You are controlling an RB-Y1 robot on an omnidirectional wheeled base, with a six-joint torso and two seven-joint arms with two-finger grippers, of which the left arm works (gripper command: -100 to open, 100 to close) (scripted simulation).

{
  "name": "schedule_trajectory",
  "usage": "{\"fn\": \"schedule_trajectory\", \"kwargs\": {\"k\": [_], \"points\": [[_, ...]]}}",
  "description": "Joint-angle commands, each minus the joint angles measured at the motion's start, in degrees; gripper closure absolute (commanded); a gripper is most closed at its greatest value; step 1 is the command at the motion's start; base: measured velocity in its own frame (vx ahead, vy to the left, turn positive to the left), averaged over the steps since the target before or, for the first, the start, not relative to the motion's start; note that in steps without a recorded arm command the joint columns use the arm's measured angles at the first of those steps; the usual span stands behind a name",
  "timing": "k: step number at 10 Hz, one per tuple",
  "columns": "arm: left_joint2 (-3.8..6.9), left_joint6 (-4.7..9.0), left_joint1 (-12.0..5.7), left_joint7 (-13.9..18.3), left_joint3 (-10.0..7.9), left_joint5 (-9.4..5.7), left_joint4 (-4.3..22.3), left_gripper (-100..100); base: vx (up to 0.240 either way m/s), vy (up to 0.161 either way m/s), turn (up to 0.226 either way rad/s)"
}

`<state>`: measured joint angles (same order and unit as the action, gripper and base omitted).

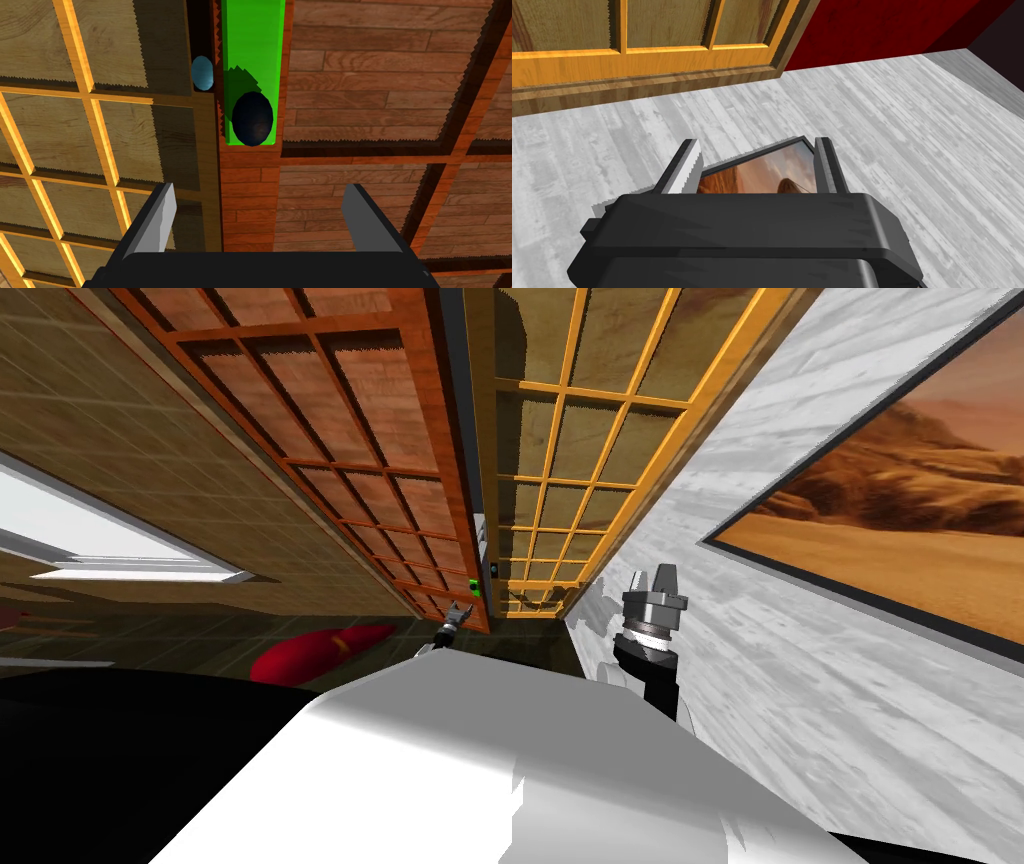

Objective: Pull the door open

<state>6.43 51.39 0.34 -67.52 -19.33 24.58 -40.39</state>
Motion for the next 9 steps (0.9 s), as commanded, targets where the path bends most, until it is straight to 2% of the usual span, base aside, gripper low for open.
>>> {"fn": "schedule_trajectory", "kwargs": {"k": [1, 2, 3, 4, 9], "points": [[-0.03, -0.35, 0.53, 0.62, 0.74, 0.5, -1.72, -100, -0.145, 0.074, -0.037], [-0.03, -0.19, 0.52, 0.45, 0.56, 0.38, -1.46, -100, -0.053, 0.025, -0.003], [0.72, 0.28, 0.86, 0.88, -0.12, -0.17, -1.12, -100, 0.099, -0.014, -0.119], [0.94, 0.47, 0.93, 0.97, -0.34, -0.35, -0.95, -100, 0.156, -0.038, -0.125], [3.55, 2.67, 1.68, 2.01, -2.91, -2.42, 0.99, -100, 0.225, -0.045, -0.127]]}}
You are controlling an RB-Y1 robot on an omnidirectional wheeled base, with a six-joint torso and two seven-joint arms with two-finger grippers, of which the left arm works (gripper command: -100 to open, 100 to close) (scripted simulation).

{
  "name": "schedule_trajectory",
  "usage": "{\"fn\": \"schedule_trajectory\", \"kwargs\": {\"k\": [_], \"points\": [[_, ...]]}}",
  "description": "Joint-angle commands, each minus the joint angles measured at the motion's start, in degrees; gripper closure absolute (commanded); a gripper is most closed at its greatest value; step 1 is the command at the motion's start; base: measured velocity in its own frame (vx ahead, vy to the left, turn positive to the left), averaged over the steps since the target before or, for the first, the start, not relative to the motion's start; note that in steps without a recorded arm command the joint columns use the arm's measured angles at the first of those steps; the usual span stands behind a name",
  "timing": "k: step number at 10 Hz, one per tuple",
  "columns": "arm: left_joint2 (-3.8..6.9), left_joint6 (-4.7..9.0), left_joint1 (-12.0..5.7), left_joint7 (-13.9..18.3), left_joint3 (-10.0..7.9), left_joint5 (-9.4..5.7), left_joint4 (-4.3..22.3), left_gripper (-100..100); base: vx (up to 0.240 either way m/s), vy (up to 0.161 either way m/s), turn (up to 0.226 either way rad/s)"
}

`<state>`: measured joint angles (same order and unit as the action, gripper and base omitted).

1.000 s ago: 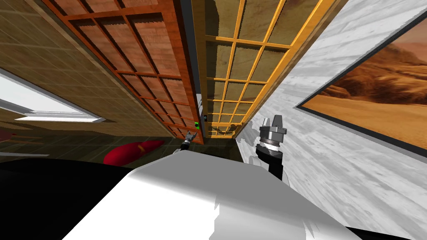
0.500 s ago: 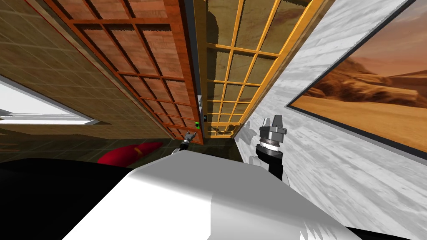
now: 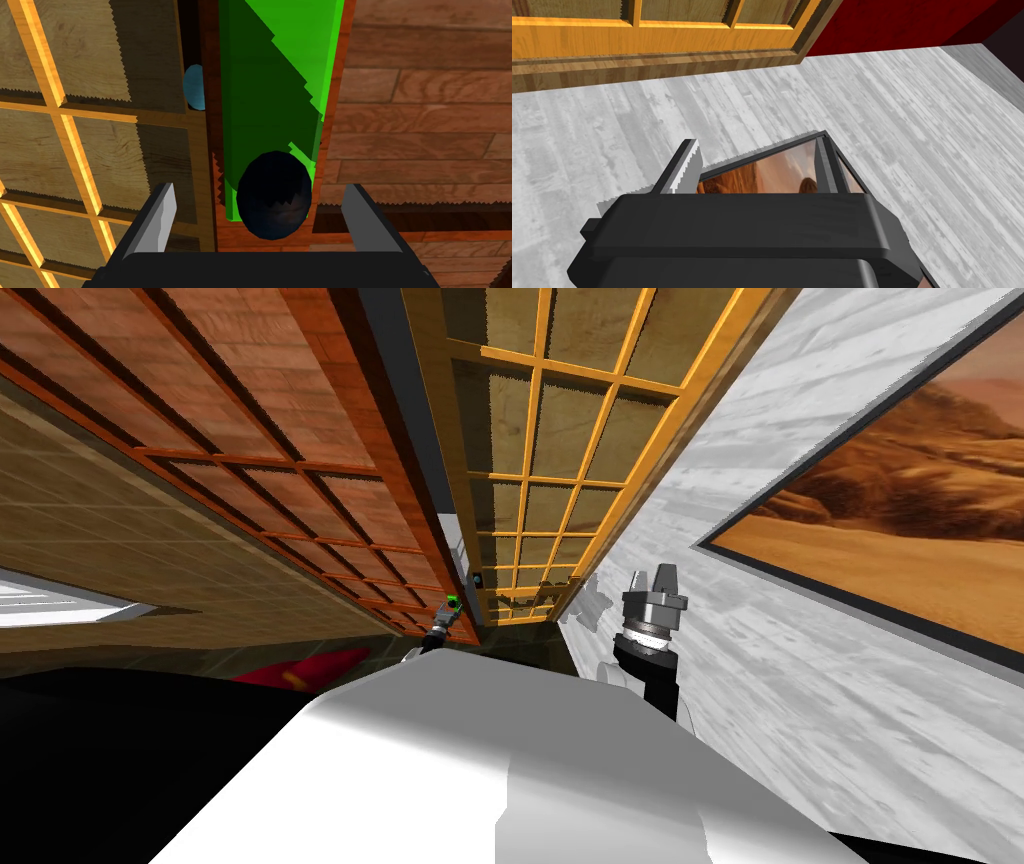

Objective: Pull the door open

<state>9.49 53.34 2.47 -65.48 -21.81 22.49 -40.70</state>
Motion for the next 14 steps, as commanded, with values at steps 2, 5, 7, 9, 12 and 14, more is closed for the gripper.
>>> {"fn": "schedule_trajectory", "kwargs": {"k": [2, 5, 7, 9, 12, 14], "points": [[0.0, 0.0, 0.0, 0.0, 0.0, 0.0, 0.0, 100, 0.04, -0.005, 0.005], [0.0, 0.0, 0.0, 0.0, 0.0, 0.0, 0.0, 100, -0.025, 0.012, -0.004], [0.0, 0.0, 0.0, 0.0, 0.0, 0.0, 0.0, 100, -0.005, -0.001, 0.004], [0.21, -0.24, 0.04, 2.52, 0.31, -0.66, 0.21, 100, -0.015, 0.011, -0.023], [0.4, -0.28, -0.13, 7.4, 1.08, -2.0, 0.37, 100, -0.029, 0.014, -0.039], [0.52, -0.31, -0.24, 10.39, 1.56, -2.84, 0.47, 100, -0.027, 0.015, -0.034]]}}
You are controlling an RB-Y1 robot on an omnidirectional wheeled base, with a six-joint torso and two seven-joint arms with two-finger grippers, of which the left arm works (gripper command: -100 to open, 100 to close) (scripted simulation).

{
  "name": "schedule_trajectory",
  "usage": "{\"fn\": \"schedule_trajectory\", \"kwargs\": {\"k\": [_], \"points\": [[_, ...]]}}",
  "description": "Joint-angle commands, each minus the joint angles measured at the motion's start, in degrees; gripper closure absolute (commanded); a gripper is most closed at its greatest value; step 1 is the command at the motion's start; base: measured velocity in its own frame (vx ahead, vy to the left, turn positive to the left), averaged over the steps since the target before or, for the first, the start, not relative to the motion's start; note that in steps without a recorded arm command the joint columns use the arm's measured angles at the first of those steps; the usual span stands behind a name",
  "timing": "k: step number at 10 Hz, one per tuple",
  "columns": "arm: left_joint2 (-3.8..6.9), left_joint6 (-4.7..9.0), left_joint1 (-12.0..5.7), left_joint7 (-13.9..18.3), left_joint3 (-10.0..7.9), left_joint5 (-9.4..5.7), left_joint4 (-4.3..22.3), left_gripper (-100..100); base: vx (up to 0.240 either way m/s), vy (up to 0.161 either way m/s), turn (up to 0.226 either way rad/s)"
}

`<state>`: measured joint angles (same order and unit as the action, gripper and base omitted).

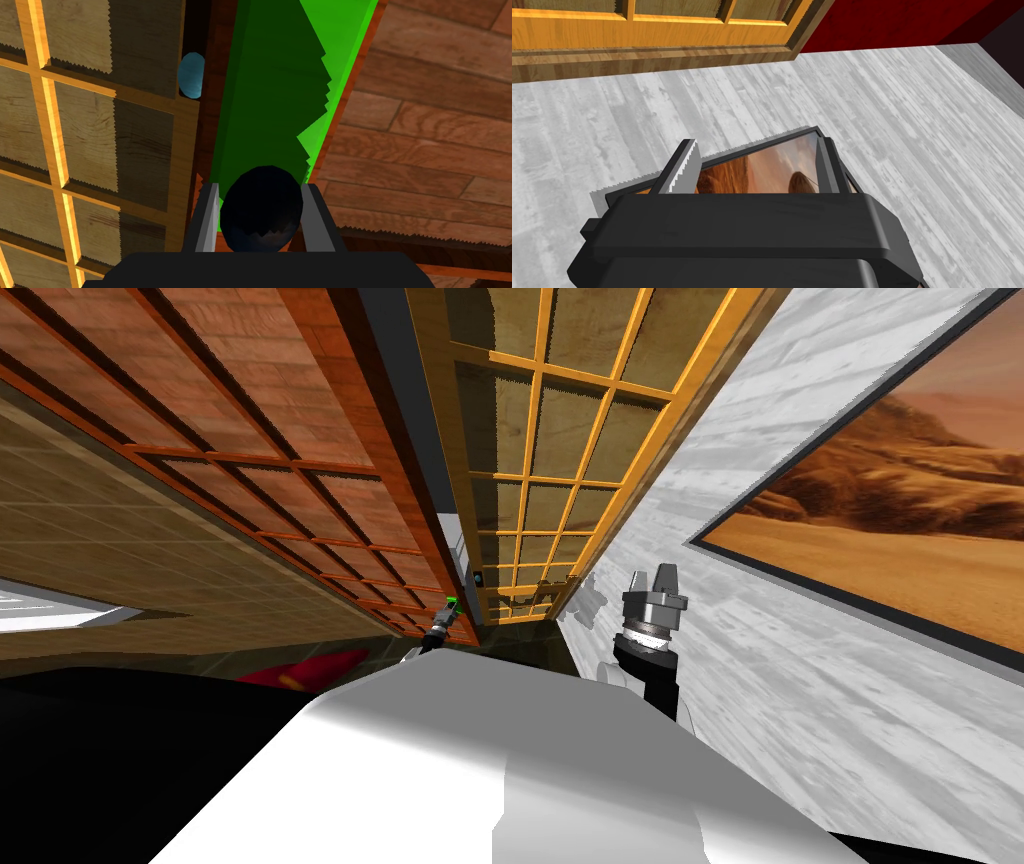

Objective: Pull the door open

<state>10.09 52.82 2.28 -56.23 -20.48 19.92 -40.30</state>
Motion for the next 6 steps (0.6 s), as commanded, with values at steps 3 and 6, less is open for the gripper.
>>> {"fn": "schedule_trajectory", "kwargs": {"k": [3, 6], "points": [[0.08, 0.17, -0.2, 4.93, 0.89, -1.4, 0.2, 100, -0.033, 0.016, -0.038], [0.24, 0.13, -0.35, 8.9, 1.59, -2.6, 0.35, 100, -0.029, 0.012, -0.031]]}}
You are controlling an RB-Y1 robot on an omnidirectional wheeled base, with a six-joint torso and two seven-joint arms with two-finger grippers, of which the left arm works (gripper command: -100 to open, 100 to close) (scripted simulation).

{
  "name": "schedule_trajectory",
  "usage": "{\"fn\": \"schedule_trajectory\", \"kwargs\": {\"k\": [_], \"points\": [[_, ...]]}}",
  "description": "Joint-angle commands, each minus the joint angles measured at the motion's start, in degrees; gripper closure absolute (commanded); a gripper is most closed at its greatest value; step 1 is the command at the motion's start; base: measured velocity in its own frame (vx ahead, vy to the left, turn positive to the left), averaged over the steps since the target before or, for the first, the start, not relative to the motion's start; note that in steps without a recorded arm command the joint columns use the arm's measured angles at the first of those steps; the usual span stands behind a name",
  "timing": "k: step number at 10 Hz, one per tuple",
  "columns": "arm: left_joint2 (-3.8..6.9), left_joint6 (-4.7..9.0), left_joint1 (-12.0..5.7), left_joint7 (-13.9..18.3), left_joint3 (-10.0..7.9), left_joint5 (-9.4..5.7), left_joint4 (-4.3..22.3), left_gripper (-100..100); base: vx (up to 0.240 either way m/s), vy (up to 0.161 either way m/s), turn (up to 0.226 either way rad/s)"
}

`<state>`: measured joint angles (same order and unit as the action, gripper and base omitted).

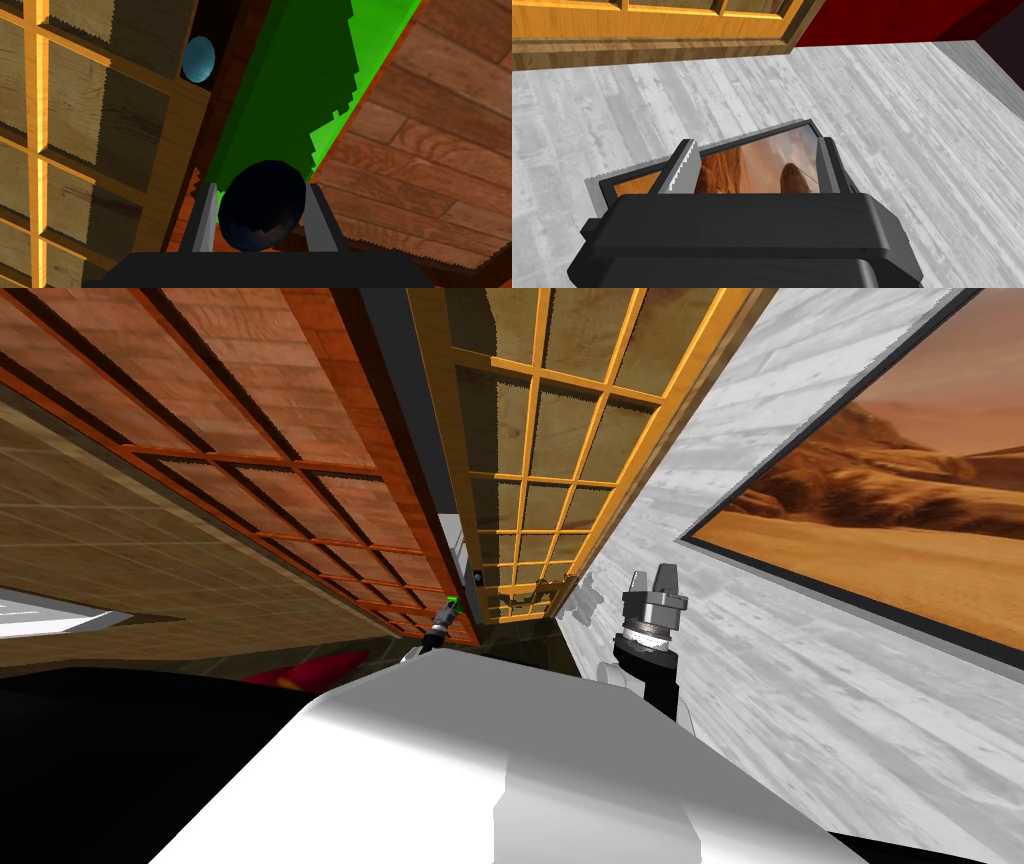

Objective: Pull the door open

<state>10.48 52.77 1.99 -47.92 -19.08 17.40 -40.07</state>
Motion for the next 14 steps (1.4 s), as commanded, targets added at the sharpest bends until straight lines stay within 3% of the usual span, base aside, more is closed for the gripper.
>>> {"fn": "schedule_trajectory", "kwargs": {"k": [1, 8, 11, 13, 14], "points": [[-0.06, 0.16, -0.14, 2.57, 0.54, -0.68, 0.19, 100, -0.027, 0.012, -0.033], [0.46, 0.04, -0.63, 12.81, 2.71, -4.43, 0.64, 100, -0.036, 0.016, -0.043], [0.59, 0.02, -0.74, 16.05, 3.22, -5.31, 0.75, 100, -0.03, 0.015, -0.032], [0.83, -0.04, -0.97, 19.7, 4.24, -7.07, 0.96, 100, -0.043, 0.023, -0.062], [0.83, -0.04, -0.97, 20.71, 4.24, -7.07, 0.96, 100, -0.036, 0.015, -0.033]]}}
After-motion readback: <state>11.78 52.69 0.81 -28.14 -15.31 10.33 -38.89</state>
